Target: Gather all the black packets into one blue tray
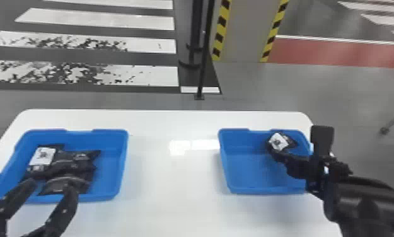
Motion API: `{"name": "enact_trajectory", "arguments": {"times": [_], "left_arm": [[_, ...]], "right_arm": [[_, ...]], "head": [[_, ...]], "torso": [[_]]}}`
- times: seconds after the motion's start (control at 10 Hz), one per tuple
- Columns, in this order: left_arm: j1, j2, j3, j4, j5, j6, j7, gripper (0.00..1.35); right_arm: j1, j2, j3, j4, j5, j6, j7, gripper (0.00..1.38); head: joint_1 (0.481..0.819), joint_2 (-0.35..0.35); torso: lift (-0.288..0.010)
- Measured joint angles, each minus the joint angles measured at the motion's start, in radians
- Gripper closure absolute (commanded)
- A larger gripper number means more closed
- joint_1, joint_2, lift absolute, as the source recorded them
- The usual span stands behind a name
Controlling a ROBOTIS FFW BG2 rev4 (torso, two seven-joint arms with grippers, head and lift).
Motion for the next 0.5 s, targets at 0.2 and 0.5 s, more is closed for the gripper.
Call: {"name": "enact_trajectory", "arguments": {"times": [0.2,0.5], "left_arm": [[-0.004,0.002,-0.005,0.000,0.002,-0.006,-0.001,0.31],[-0.017,0.019,-0.037,0.000,0.031,-0.002,-0.010,0.31]], "right_arm": [[0.045,0.001,0.000,-0.071,0.021,-0.026,-0.001,1.28],[0.215,0.003,0.003,-0.351,0.090,-0.065,0.026,1.28]], "head": [[0.695,-0.150],[0.695,-0.171]], "torso": [[-0.110],[-0.110]]}}
